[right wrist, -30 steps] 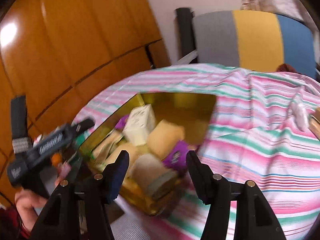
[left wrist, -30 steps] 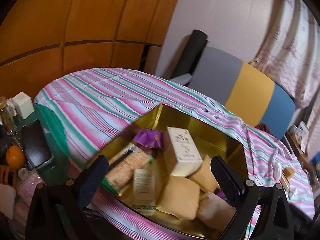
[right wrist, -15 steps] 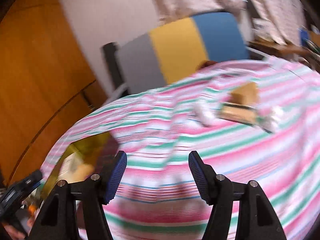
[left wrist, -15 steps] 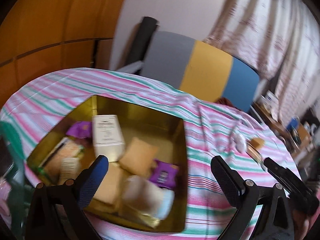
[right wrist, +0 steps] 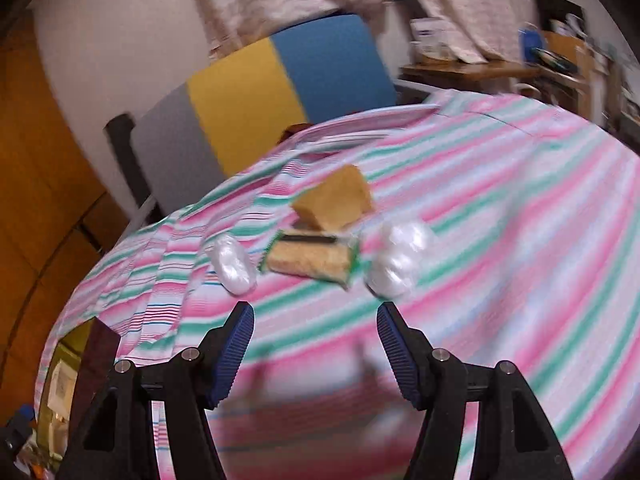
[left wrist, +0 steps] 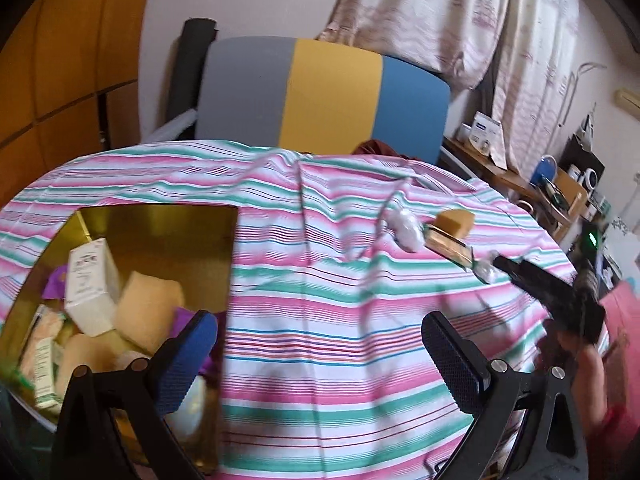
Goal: Organize objects
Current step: 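Move the right tool back and grasp the green-wrapped cracker bar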
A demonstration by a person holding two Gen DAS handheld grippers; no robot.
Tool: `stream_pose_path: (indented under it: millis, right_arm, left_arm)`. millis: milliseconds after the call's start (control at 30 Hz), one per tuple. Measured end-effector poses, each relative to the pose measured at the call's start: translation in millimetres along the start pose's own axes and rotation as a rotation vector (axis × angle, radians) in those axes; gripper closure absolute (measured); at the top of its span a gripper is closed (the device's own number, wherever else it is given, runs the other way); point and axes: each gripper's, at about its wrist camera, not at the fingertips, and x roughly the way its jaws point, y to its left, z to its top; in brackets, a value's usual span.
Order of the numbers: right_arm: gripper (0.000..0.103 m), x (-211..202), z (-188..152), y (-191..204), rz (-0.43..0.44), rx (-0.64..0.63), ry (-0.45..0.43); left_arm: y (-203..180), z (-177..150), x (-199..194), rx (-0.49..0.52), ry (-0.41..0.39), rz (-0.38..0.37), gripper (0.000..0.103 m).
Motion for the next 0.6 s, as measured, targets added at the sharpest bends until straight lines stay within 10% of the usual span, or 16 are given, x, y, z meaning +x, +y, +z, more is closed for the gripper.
stream_pose_path:
  millis: [400,600]
  right_arm:
    - [0.038,117.5,52.3,18.7,-0.100,-0.255,0.212]
    - [0.037,107.6,44.0,32.7,0.027,-0.296,0.264]
  left_arm:
    - [-18.1,-12.4,20.3,0.045,0.082,0.002,0.000]
    - [-18.1,-12.3,27.4,0.038,0.090,0.012,0.000]
